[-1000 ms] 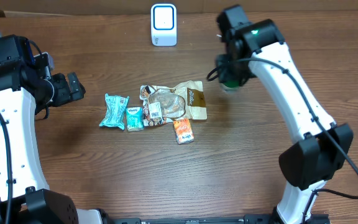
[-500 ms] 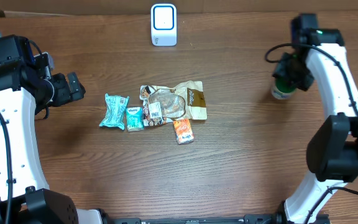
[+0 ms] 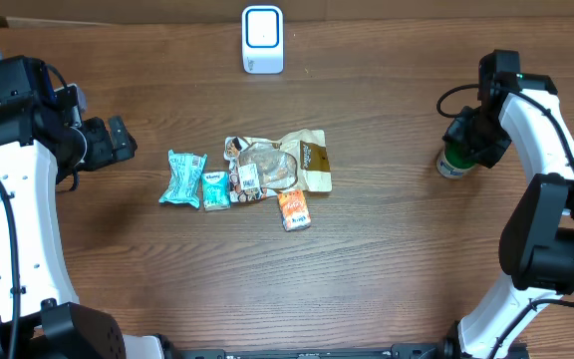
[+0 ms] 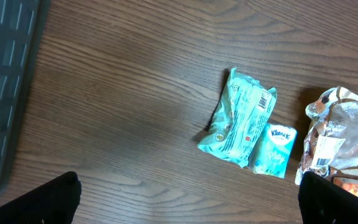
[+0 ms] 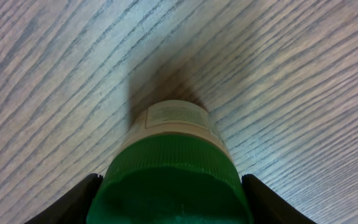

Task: Scan the item barcode
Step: 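Carry the tub to the right and set it down, open gripper, then reach the right gripper to the orange tissue pack and grasp it, then lift the orange pack up to the scanner with the right gripper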

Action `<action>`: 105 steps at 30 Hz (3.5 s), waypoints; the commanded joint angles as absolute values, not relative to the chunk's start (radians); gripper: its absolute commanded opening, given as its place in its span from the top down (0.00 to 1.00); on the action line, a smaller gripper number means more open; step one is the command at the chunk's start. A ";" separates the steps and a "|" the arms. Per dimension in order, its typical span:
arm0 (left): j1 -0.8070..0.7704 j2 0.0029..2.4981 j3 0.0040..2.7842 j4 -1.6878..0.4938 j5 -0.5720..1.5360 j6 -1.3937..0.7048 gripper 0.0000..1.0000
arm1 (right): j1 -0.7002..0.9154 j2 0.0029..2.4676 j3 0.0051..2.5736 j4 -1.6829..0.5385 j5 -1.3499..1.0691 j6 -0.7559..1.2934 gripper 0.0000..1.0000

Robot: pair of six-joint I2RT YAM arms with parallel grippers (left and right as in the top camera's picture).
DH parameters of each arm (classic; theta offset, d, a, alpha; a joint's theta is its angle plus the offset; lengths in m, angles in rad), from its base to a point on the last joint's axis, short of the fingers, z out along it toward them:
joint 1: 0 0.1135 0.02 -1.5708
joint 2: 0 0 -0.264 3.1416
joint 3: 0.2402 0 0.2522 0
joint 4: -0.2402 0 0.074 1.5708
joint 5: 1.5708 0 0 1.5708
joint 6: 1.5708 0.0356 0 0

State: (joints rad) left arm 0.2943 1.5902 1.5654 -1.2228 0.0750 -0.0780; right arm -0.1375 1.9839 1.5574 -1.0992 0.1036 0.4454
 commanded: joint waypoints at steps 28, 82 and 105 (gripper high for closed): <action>0.286 1.582 1.568 -1.222 0.078 -0.075 0.00 | -0.035 1.956 1.829 -1.361 -0.345 0.210 0.17; 0.286 1.582 1.568 -1.222 0.078 -0.075 0.00 | 0.469 1.960 1.194 -0.766 -0.553 0.476 0.96; 0.286 1.582 1.568 -1.222 0.078 -0.075 0.00 | 0.189 1.812 1.326 -0.173 -1.465 0.735 0.96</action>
